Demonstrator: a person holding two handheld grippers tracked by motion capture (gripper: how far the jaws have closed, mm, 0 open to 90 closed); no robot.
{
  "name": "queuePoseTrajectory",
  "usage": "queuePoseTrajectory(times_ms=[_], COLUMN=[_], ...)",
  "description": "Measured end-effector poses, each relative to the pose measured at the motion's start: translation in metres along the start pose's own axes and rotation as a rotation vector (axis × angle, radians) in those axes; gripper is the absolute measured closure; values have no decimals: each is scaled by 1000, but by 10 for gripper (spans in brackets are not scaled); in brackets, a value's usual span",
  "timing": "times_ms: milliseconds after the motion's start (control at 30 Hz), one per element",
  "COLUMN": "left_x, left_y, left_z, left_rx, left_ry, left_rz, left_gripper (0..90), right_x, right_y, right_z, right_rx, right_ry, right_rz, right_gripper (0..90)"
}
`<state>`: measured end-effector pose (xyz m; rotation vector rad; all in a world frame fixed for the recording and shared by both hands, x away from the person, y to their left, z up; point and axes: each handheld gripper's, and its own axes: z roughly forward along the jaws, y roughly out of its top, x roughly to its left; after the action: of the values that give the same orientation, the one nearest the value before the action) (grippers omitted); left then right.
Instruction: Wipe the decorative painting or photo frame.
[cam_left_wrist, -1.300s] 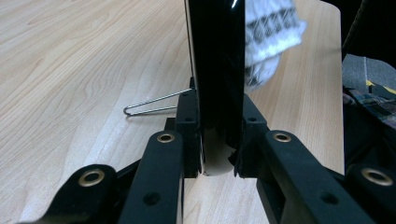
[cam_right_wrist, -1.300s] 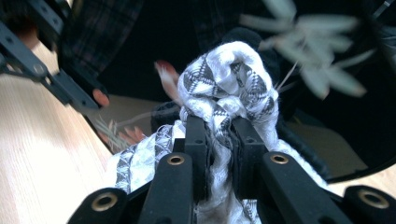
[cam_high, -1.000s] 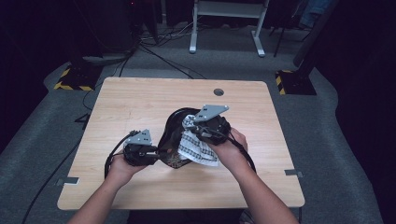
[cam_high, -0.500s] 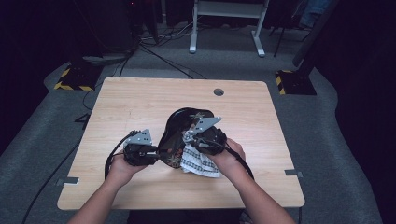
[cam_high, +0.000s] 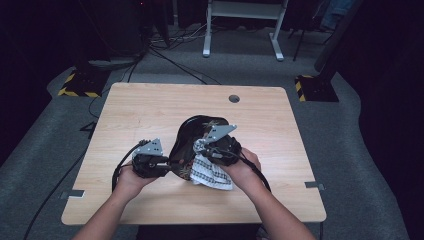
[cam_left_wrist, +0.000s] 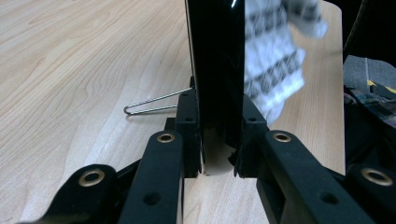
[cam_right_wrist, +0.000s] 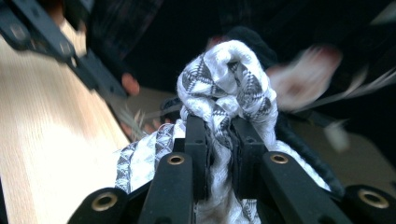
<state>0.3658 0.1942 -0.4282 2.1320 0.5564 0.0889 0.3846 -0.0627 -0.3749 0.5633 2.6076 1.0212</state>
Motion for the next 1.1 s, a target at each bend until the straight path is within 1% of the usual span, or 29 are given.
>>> queuePoseTrajectory(times_ms=[100,200,267,333,500,600,667,700,867,933,1100], left_x=[0,1,1,1,1,1,1,1,1,1,2], left_y=[0,0,0,0,0,0,0,0,0,0,0], left_z=[0,0,0,1,1,1,1,1,1,1,1], left_rx=[-2,-3,-3,-2,-4,-2,-2,-2,-2,-3,-3], left_ry=[-1,-1,-3,-1,-2,0,0,0,-1,-3,-4], left_rz=[0,-4,-3,-5,-10,-4,-5,-5,-5,-6,-6], left_gripper=[766,766,766,766,766,766,767,766,766,766,766], right_x=[3,3,3,2,-5,-9,-8,-8,-4,-4,-5], right_y=[-11,-22,-25,-21,-6,0,-2,-4,-19,-24,-26], right_z=[11,21,22,20,1,-10,-10,-8,8,12,13], right_rx=[27,60,60,61,2,-41,-56,-59,-14,-8,7], right_ry=[9,18,19,13,-15,-31,-29,-28,-2,-1,5], right_rz=[6,22,23,23,27,34,52,53,71,75,77], right_gripper=[801,801,801,801,801,801,801,801,802,802,801])
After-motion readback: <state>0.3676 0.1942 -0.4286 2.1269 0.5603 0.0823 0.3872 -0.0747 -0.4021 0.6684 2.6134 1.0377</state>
